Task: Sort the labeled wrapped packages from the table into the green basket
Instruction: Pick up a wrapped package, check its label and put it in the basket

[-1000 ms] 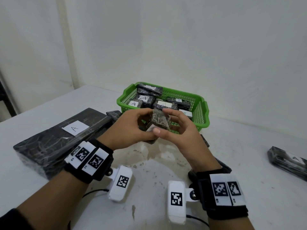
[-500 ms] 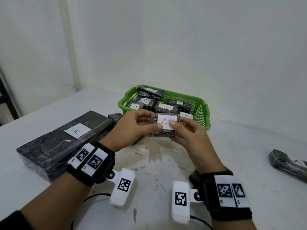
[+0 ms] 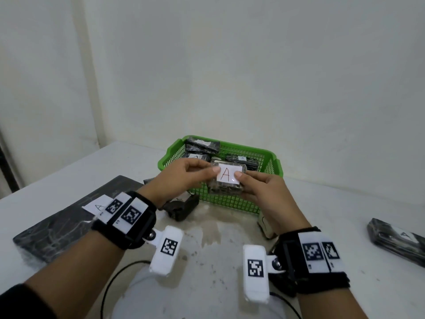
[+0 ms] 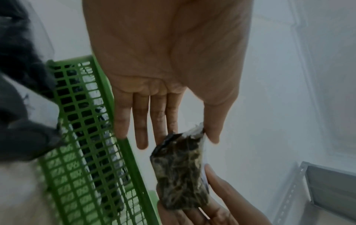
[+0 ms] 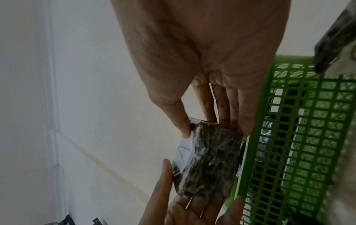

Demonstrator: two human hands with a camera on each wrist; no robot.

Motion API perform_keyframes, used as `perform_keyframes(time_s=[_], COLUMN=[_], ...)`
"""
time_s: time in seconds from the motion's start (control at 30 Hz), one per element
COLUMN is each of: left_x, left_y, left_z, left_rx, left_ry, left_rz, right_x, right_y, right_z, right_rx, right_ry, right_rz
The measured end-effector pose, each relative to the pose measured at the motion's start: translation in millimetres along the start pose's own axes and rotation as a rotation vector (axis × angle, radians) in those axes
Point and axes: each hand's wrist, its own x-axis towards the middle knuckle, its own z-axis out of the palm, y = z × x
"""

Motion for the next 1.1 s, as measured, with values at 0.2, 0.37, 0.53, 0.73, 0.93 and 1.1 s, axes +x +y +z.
perform_keyframes(time_s=[0.2, 0.37, 0.53, 0.73, 0.93, 1.1], left_x=[65, 102, 120, 124, 123, 124], left_y=[-13, -30, -45, -61, -63, -64], left_z=[-39, -52, -63, -63, -63, -65], left_rx=[0.275, 0.559, 0.716, 0.75, 0.71, 0.7], left_ry=[0.542, 0.359, 0.355, 0.317, 0.331, 0.332], left_rz=[-0.099, -0.404, -0.428, -0.429, -0.414, -0.403], right_x=[43, 87, 123, 138, 137, 140], right_y=[-14, -2, 8, 8, 8, 10], right_z=[9, 24, 40, 64, 73, 74], right_rx=[-0.066, -0.234, -0.623, -0.904, -1.023, -0.967], right_ry=[0.034, 0.081, -0.004, -0.148, -0.137, -0.159], right_rz=[0.053, 0.126, 0.245, 0.326, 0.331, 0.375])
